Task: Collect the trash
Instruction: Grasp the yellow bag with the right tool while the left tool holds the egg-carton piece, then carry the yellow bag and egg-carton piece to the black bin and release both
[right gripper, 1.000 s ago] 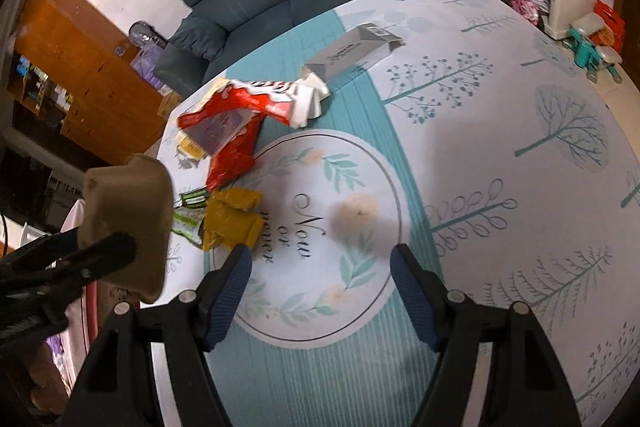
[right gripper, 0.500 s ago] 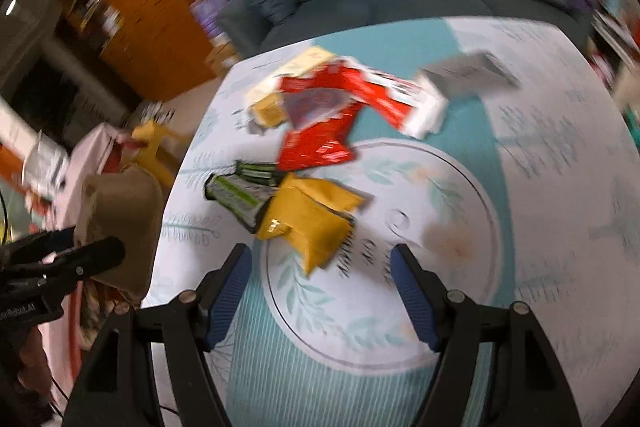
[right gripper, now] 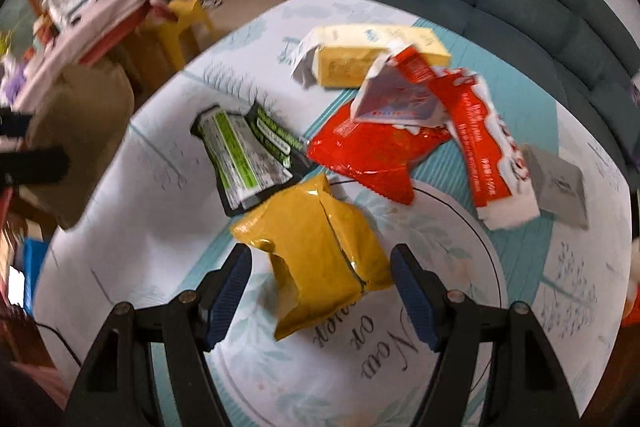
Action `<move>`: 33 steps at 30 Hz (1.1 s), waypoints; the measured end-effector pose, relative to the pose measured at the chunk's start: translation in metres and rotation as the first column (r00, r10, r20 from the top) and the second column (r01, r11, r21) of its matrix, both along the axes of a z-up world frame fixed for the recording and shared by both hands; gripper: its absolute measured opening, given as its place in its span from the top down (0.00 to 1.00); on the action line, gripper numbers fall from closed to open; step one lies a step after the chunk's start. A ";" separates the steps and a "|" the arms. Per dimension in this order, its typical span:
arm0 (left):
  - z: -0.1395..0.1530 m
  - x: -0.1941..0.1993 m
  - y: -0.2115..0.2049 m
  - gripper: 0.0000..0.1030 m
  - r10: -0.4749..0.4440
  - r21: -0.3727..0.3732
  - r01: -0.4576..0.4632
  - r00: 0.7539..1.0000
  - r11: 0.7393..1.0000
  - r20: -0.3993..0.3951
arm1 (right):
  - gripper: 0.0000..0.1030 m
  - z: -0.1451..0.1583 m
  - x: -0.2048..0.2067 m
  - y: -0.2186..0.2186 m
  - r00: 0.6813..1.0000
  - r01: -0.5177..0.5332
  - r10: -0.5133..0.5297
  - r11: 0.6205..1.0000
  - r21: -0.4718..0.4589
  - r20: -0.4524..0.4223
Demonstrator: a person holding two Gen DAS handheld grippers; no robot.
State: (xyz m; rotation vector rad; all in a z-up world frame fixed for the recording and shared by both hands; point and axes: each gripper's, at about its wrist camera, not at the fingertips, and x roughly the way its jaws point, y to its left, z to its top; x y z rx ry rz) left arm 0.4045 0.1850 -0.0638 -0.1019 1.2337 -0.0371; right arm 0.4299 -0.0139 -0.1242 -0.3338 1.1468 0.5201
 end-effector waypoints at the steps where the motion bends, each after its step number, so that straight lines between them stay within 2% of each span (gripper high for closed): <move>1: -0.001 0.000 0.001 0.32 0.003 -0.001 -0.003 1.000 1.000 -0.001 | 0.30 -0.003 0.000 0.001 1.000 -0.013 0.013 1.000 -0.019 0.002; 5: -0.003 0.001 0.003 0.32 0.014 -0.003 -0.014 1.000 1.000 -0.003 | 0.30 -0.014 0.005 0.004 0.999 -0.028 0.027 0.999 -0.028 -0.031; 7: -0.004 0.002 0.004 0.32 0.020 -0.004 -0.020 1.000 1.000 -0.003 | 0.37 -0.018 0.007 0.002 0.999 -0.014 0.014 1.000 -0.016 -0.052; 9: -0.003 0.001 0.005 0.32 0.026 -0.002 -0.026 1.000 1.000 0.000 | 0.57 -0.015 0.005 0.001 0.999 -0.010 0.010 1.000 -0.004 -0.039; 12: -0.001 -0.002 0.005 0.32 0.034 0.000 -0.034 0.999 0.999 0.003 | 0.72 -0.012 0.002 0.000 0.999 -0.001 0.001 1.000 0.004 -0.044; 17: 0.009 -0.014 0.001 0.32 0.042 0.000 -0.042 0.999 0.999 0.023 | 0.78 -0.008 -0.010 -0.003 0.998 0.030 -0.029 0.999 0.025 -0.051; 22: 0.027 -0.037 -0.010 0.32 0.047 0.010 -0.047 0.998 0.999 0.053 | 0.81 0.008 -0.032 -0.015 0.994 0.098 -0.094 0.992 0.083 -0.058; 28: 0.057 -0.085 -0.029 0.32 0.076 0.012 -0.078 0.991 0.997 0.107 | 0.82 0.044 -0.076 -0.042 0.985 0.171 -0.163 0.969 0.180 -0.060; 33: 0.081 -0.144 -0.057 0.32 0.115 -0.003 -0.116 0.980 0.993 0.164 | 0.83 0.075 -0.125 -0.070 0.983 0.186 -0.179 0.950 0.251 -0.050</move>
